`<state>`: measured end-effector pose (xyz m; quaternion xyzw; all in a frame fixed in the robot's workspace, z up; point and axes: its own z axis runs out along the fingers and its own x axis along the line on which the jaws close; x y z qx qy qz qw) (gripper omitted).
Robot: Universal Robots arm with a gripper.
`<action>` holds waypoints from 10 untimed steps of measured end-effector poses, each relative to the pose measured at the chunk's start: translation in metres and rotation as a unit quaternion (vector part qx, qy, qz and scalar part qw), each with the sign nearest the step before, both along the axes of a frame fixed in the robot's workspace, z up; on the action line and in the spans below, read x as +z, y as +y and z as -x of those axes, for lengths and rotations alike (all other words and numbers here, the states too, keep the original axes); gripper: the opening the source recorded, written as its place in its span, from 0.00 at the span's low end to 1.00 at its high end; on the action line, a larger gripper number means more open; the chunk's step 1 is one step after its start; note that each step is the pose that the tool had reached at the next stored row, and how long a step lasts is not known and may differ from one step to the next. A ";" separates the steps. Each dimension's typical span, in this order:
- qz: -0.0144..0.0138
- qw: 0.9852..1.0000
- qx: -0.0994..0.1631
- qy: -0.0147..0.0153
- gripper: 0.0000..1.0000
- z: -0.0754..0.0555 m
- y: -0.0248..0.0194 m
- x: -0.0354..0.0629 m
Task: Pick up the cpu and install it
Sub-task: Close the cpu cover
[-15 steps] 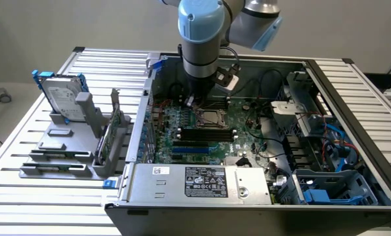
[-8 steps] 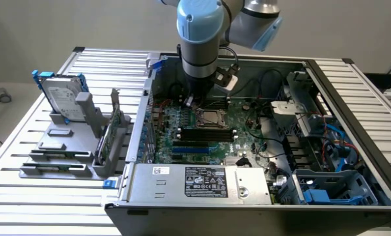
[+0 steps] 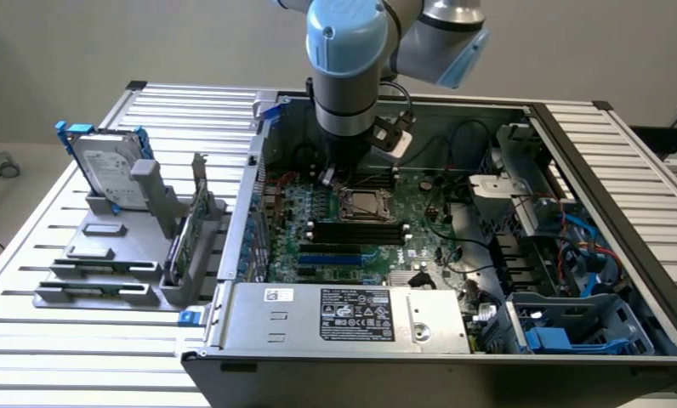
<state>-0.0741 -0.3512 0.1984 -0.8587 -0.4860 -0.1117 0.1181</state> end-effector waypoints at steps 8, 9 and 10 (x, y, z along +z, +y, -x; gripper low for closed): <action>-0.002 1.000 0.002 0.000 0.11 0.000 0.0000 -0.0009; -0.002 1.000 0.002 0.000 0.11 0.000 0.0000 -0.0011; -0.002 1.000 0.003 0.000 0.11 0.000 0.0000 -0.0013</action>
